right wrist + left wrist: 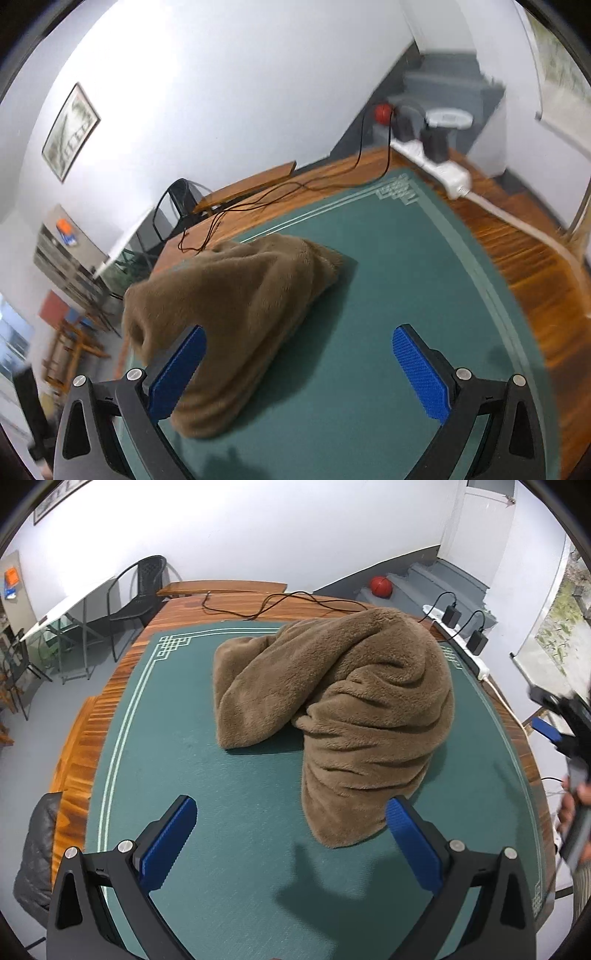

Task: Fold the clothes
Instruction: 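Move both grippers toward the crumpled brown fleece garment on the table, then grasp an edge of the brown fleece with the right gripper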

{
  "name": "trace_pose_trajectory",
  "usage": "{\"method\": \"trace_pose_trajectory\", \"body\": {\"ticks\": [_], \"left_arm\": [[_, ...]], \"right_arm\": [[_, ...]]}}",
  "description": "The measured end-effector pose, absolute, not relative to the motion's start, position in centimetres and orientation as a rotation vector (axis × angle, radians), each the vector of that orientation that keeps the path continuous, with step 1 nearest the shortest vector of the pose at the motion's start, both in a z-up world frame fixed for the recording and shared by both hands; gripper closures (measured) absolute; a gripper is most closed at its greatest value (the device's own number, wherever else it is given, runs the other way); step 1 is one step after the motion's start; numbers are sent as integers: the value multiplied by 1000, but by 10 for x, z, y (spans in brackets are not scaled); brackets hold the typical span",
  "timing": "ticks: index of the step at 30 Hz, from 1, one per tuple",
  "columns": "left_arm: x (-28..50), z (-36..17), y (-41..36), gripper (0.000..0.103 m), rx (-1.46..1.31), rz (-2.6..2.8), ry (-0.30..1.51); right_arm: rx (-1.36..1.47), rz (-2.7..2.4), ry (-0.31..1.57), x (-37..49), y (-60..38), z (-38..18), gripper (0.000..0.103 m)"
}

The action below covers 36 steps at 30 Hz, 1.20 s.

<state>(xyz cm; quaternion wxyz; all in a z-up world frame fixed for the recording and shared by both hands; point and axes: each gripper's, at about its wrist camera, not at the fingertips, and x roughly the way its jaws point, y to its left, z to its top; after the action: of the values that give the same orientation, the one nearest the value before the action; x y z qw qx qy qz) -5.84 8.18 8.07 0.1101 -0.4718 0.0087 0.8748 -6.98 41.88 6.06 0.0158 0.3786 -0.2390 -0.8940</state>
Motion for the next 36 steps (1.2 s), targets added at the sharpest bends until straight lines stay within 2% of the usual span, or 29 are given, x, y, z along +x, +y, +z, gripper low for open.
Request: {"method": "trace_pose_trajectory", "body": {"ticks": [4, 11, 13, 15, 16, 21, 27, 28, 29, 32, 36], "left_arm": [[-57, 80, 79, 0, -1434, 2615, 35], [-55, 66, 78, 0, -1545, 2647, 63], [-55, 62, 78, 0, -1570, 2646, 64], [-55, 60, 78, 0, -1589, 2646, 65], [-55, 59, 78, 0, -1599, 2646, 66], [-58, 53, 73, 0, -1642, 2652, 42], [-58, 49, 70, 0, -1665, 2647, 25], [-57, 48, 70, 0, -1665, 2647, 31], [-57, 48, 69, 0, -1666, 2646, 31], [-55, 46, 65, 0, -1678, 2643, 17], [-52, 45, 56, 0, -1689, 2643, -23]], "right_arm": [[1227, -2693, -952, -114, 440, 30, 1], [1335, -2643, -1095, -180, 458, -14, 2], [1370, -2626, -1164, -193, 462, -30, 8], [1412, -2625, -1223, -202, 464, -44, 18], [1432, -2626, -1249, -207, 465, -50, 26], [1444, -2674, -1155, -223, 450, -50, 29], [1367, -2560, -1206, -223, 432, -58, 29], [1357, -2553, -1206, -223, 430, -59, 34], [1339, -2513, -1241, -222, 431, -63, 53], [1324, -2392, -1386, -223, 434, -78, 79], [1191, -2438, -1288, -210, 426, -54, 84]]}}
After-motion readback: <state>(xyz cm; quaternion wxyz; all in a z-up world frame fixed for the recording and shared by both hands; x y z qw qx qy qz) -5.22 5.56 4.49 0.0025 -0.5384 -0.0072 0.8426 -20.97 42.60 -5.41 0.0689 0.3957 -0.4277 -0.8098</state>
